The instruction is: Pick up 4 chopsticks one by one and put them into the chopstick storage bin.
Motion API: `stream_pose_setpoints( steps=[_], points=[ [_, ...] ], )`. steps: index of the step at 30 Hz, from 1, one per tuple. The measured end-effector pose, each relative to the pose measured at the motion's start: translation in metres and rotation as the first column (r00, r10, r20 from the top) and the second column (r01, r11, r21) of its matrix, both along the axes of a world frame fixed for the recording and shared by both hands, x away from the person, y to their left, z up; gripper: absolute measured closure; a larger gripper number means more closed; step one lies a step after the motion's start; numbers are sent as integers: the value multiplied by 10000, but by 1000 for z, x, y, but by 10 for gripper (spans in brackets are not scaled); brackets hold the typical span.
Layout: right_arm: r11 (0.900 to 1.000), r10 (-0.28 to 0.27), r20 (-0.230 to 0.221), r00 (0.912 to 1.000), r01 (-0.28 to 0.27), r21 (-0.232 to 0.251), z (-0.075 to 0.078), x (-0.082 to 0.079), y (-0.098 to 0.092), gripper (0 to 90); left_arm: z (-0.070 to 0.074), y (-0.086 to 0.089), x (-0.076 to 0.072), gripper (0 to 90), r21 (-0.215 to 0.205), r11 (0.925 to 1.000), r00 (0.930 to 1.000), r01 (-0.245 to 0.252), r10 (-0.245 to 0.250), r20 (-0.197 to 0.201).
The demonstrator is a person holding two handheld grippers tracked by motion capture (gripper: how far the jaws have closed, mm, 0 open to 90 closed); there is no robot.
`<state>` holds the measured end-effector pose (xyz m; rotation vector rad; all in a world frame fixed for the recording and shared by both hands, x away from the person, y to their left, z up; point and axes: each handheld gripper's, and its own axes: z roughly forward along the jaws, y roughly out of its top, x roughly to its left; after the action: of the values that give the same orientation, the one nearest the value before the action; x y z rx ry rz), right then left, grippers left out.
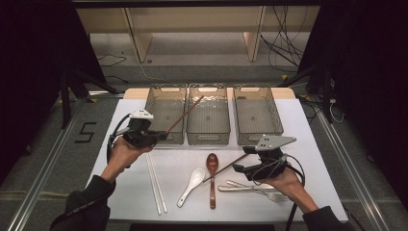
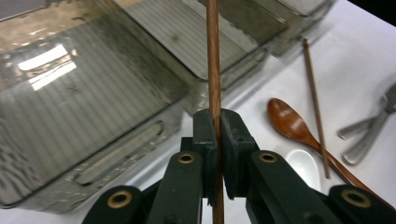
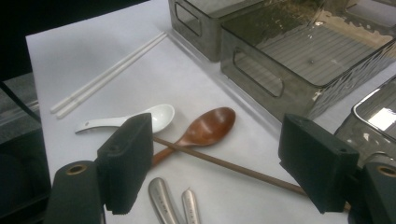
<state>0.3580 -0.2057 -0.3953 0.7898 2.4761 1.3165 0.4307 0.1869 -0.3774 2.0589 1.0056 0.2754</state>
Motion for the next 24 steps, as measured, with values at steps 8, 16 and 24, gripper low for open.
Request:
stream_pose_setpoints(
  steps=[8,16,24],
  points=[
    [9999,59,-77,10000,-60,-145,-1,-1,1,274,0,7,27,849,109,9964,9965,-839,839,-11],
    [9997,122,-39,9999,-123,-229,-2,-2,3,272,-4,17,60,848,206,9829,9829,-1830,1834,-164],
    [9991,196,-81,9998,-199,-381,-3,-1,5,272,-14,21,83,848,417,9713,9710,-2342,2358,-403]
  ],
)
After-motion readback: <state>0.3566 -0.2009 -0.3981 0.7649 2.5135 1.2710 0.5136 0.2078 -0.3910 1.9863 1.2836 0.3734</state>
